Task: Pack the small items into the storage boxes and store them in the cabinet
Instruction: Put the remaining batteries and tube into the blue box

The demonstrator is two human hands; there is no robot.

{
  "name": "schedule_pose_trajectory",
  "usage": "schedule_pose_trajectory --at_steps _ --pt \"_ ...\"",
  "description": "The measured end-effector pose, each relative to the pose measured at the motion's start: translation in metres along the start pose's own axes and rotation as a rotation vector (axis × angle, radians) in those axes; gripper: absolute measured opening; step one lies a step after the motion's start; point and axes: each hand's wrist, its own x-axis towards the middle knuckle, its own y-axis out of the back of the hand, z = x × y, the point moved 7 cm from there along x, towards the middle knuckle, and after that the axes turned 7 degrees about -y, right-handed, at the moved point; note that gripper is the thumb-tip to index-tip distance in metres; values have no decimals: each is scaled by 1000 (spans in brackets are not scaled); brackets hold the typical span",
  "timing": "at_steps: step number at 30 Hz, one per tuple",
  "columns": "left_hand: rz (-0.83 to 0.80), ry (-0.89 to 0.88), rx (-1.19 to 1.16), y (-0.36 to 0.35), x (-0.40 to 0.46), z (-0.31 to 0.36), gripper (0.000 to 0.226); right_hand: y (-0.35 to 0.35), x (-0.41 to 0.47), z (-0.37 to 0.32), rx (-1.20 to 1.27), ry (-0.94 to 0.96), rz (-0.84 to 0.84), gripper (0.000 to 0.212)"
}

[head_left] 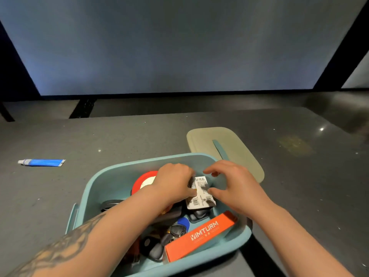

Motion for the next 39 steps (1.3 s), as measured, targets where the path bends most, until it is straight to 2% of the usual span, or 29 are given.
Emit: schedule_pose_trajectory --at_steps 4,8,13,18,22,26,30,39 --pt "48 -11 -128 19 -11 -4 42 -3 -2 -5 -18 -18 -7 37" --pt "287 66 -296 71 -57 -41 30 -3 7 -32 -11 4 8 34" --pt "565 331 -493 100 -155 -121 24 -36 31 -107 92 122 -37 31" --pt "680 642 -523 84 -262 -220 25 -94 67 -195 370 172 -102 28" --pt "680 818 -511 59 -324 -282 27 -172 116 -265 240 187 -278 28" --pt "667 914 -560 26 -354 -324 28 -260 164 -313 52 131 -388 39" --pt "620 867 -591 -2 -359 -345 30 -322 197 -329 -65 60 -340 52" --pt "620 803 -610 -19 -340 -379 31 -358 214 -355 -192 175 -161 30"
